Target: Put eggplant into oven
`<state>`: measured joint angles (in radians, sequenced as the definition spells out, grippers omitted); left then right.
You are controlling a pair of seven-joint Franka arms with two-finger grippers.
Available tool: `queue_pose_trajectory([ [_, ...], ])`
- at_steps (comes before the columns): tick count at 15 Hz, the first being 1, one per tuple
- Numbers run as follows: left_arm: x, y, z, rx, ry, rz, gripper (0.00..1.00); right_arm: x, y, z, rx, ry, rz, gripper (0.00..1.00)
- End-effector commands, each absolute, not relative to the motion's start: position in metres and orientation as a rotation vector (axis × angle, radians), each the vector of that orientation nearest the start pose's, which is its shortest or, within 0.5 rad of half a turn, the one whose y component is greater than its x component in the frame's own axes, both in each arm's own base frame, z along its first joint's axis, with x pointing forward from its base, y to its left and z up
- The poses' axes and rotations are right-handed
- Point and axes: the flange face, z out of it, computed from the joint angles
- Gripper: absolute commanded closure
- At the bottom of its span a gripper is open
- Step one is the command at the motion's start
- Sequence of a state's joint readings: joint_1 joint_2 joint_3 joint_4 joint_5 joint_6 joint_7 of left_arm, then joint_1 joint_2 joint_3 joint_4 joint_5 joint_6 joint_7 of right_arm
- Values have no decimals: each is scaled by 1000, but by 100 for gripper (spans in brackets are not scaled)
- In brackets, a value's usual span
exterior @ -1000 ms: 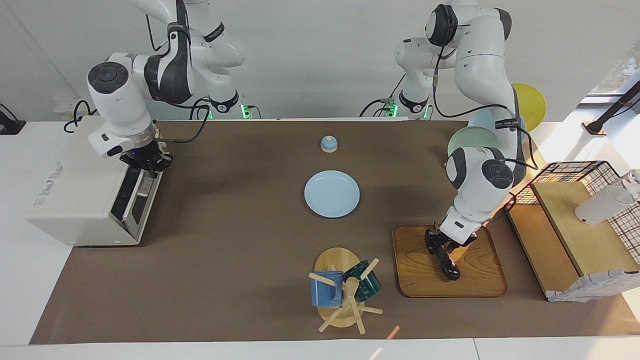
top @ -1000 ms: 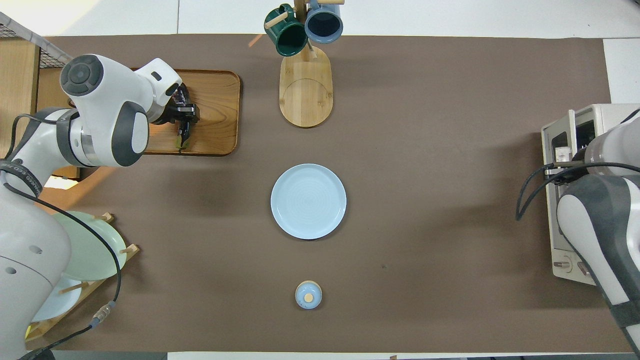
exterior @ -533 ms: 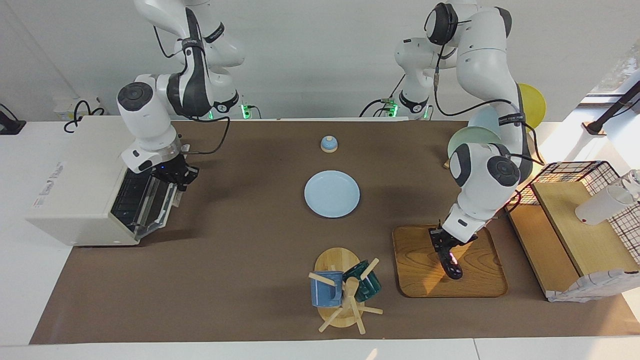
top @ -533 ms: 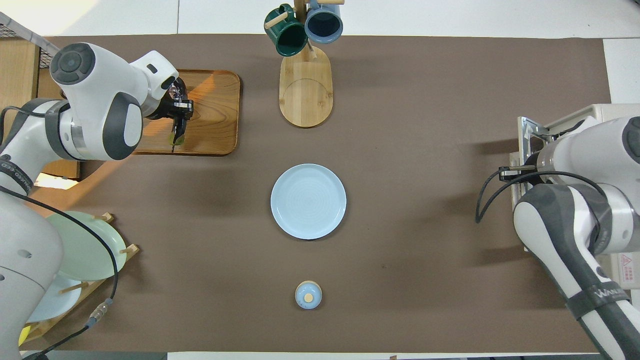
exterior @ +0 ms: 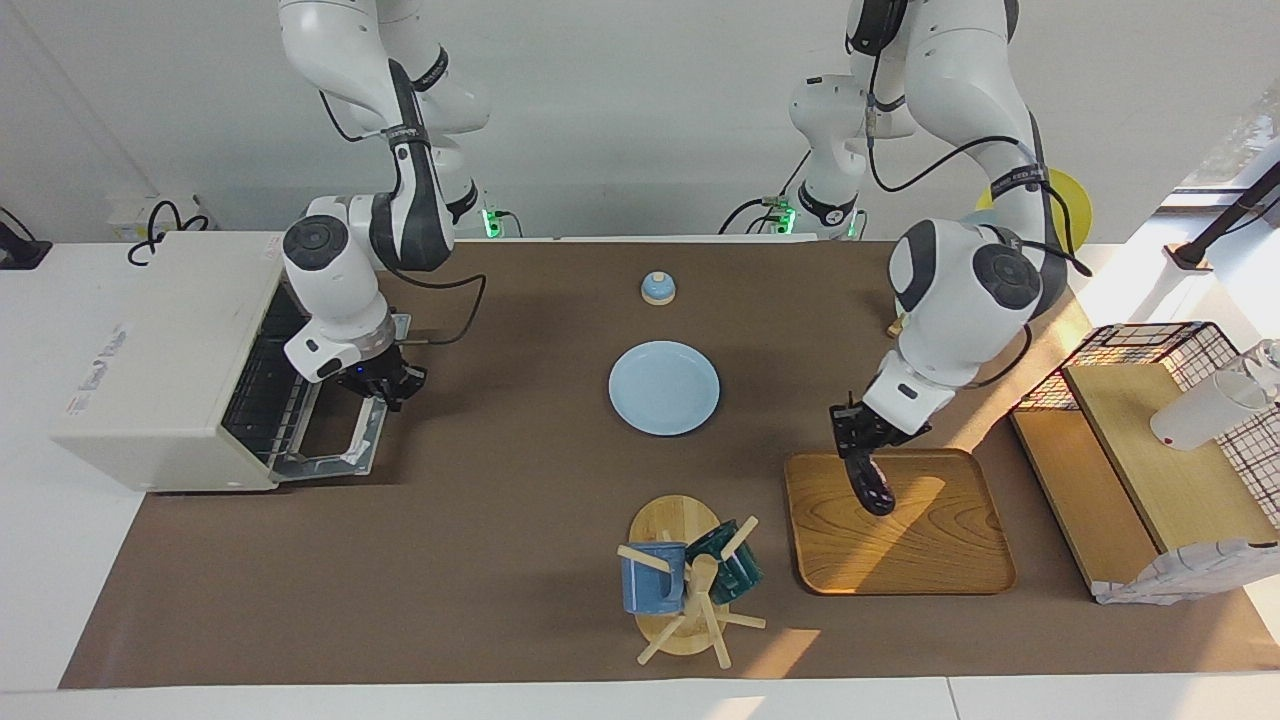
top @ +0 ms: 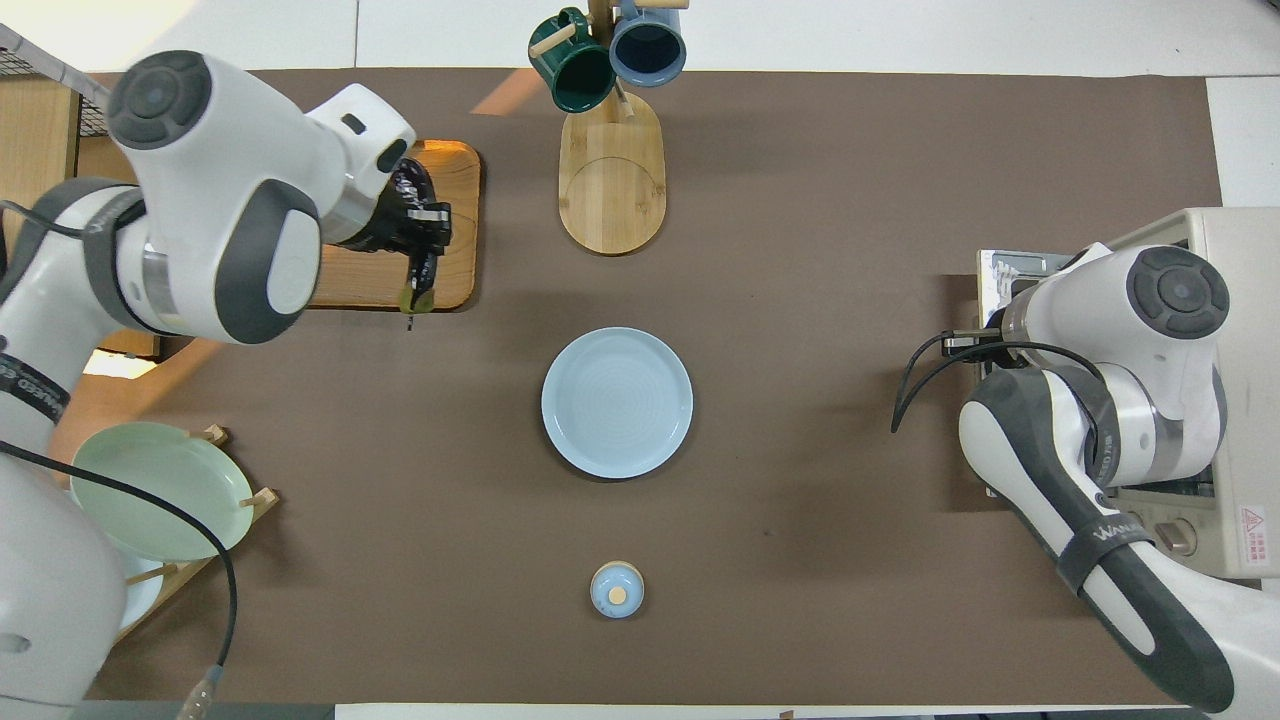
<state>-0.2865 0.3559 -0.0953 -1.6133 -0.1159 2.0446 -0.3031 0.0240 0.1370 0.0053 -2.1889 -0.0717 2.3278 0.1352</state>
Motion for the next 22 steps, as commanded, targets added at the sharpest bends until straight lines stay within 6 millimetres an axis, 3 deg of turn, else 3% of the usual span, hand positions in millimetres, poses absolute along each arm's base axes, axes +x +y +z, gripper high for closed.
queue_pose_trajectory([
  [1,587,-295,428,-3300,-24,-6,100,559,-10,314,-3203,173,-62,100],
  [3,566,-323,422,-3305,-17,-21,100,559,-8,314,-3201,183,-65,100],
  [5,533,-350,404,-3313,5,-54,100,559,-2,314,-3193,202,-65,100],
  [9,479,-384,350,-3313,66,-73,100,559,3,308,-3156,254,-33,100],
  [12,469,-392,334,-3319,65,-89,100,571,55,322,-3070,272,-64,100],
  [15,470,-390,334,-3314,64,-79,100,575,75,352,-3068,250,-44,98],
  [16,469,-390,333,-3313,71,-78,100,579,77,363,-3068,249,-27,83],
  [17,469,-390,333,-3311,76,-75,45,581,78,369,-3068,254,-17,64],
  [18,469,-390,333,-3309,76,-70,0,582,79,373,-3069,248,-10,25],
  [19,470,-389,333,-3309,79,-71,0,583,79,374,-3069,244,-10,14],
  [22,484,-371,354,-3301,67,-60,0,579,90,394,-3080,184,-14,14],
])
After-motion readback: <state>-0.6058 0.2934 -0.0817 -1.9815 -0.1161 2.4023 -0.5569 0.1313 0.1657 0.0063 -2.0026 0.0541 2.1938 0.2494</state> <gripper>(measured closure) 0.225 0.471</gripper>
